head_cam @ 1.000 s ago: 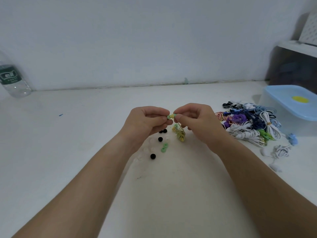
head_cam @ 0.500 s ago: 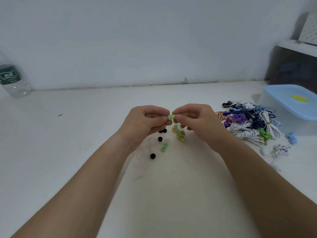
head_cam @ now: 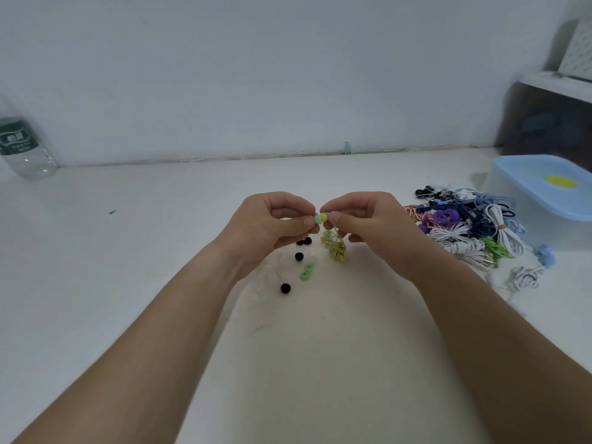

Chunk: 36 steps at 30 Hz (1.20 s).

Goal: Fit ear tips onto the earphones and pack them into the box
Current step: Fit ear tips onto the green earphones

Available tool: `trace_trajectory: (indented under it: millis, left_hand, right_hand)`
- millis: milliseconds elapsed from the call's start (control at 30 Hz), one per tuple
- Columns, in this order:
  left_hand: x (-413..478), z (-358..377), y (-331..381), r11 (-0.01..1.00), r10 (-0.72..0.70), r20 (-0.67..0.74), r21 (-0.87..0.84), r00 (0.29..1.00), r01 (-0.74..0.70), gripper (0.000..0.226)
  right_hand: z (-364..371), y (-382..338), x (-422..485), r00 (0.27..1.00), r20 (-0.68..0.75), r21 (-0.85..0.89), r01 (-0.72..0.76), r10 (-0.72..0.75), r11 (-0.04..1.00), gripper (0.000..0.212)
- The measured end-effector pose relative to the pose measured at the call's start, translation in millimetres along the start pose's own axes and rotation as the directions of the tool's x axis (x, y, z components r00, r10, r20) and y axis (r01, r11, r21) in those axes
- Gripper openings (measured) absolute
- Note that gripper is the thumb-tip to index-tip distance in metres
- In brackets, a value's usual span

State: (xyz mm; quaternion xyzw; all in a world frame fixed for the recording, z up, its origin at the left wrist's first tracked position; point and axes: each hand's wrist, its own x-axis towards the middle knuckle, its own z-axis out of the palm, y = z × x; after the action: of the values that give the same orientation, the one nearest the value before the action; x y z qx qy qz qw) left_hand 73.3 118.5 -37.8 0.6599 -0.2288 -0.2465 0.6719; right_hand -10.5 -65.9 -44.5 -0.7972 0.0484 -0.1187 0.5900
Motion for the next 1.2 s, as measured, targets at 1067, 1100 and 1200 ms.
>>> trace_trajectory:
  millis: [1067, 1100, 1200]
  left_hand:
    - [1.2, -0.6, -1.1, 1.0, 0.018, 0.022, -0.015, 1.0, -0.018, 0.022]
    - [1.2, -0.5, -1.3, 1.0, 0.02, 0.023, -0.013, 1.0, -0.019, 0.021]
    - [1.4, -1.3, -1.8, 1.0, 0.028, 0.02, 0.007, 0.999, -0.028, 0.014]
  right_hand:
    - [-1.2, -2.5, -3.0, 0.999, 0.039, 0.079, 0.009, -0.012, 0.997, 0.013]
    - [-1.4, -2.6, -3.0, 0.999, 0.041, 0.08, 0.008, -0.011, 0.997, 0.013]
    - [-1.1, -3.1, -3.4, 0.999, 0.051, 0.085, 0.01, -0.014, 0.996, 0.013]
